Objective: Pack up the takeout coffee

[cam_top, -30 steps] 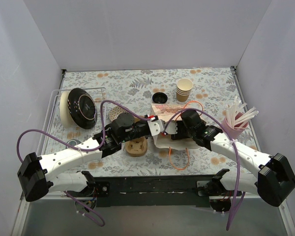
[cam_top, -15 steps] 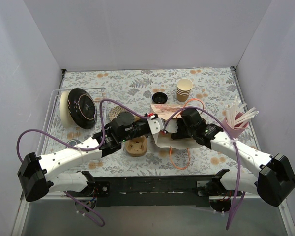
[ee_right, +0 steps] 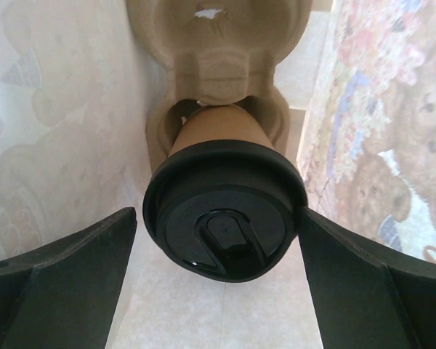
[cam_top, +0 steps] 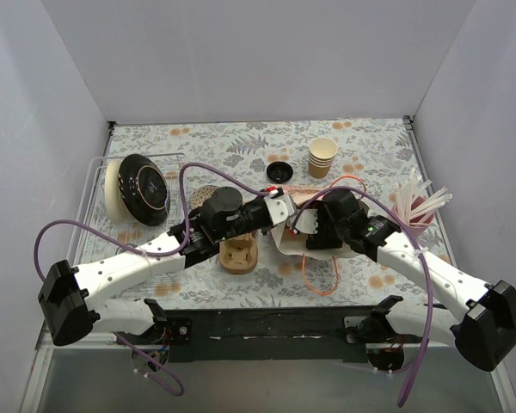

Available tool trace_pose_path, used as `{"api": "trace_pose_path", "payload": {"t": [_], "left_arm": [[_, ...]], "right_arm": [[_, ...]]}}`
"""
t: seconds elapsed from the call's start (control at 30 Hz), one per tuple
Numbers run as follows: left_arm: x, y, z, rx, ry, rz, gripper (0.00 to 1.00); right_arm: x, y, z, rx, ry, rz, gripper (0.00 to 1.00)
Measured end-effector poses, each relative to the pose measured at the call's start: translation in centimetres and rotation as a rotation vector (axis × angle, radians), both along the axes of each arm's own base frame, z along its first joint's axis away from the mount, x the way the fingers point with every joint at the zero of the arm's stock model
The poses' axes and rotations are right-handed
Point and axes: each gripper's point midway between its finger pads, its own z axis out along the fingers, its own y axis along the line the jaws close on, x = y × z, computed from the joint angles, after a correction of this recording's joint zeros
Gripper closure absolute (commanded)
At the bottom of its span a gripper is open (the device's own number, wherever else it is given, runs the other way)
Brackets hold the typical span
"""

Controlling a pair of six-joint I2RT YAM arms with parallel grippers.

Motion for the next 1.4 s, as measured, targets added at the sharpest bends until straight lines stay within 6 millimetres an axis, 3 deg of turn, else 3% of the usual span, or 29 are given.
{"api": "trace_pose_path", "payload": {"t": [0.5, 0.7, 1.1, 1.4], "left_arm": [[0.9, -1.7, 0.9, -0.009, 0.069, 0.01, 1.0], [1.2, -2.2, 0.3, 0.011, 0.101, 0.011, 1.0], [1.9, -2.0, 0.7, 0.005, 0.172, 0.028, 1.0], [1.9, -2.2, -0.1, 0.016, 0.233, 0.026, 1.0]], "right_arm": [[-0.9, -0.9, 1.8, 0.04, 0.001, -0.003, 0.01], [-1.5, -0.4, 2.9, 0.079, 0.006, 0.028, 0.01], [-2.4, -0.4, 4.5, 0.129, 0.002, 0.036, 0.01], [-2.8, -0.5, 5.9, 0.188, -0.014, 0.021, 0.02]]}}
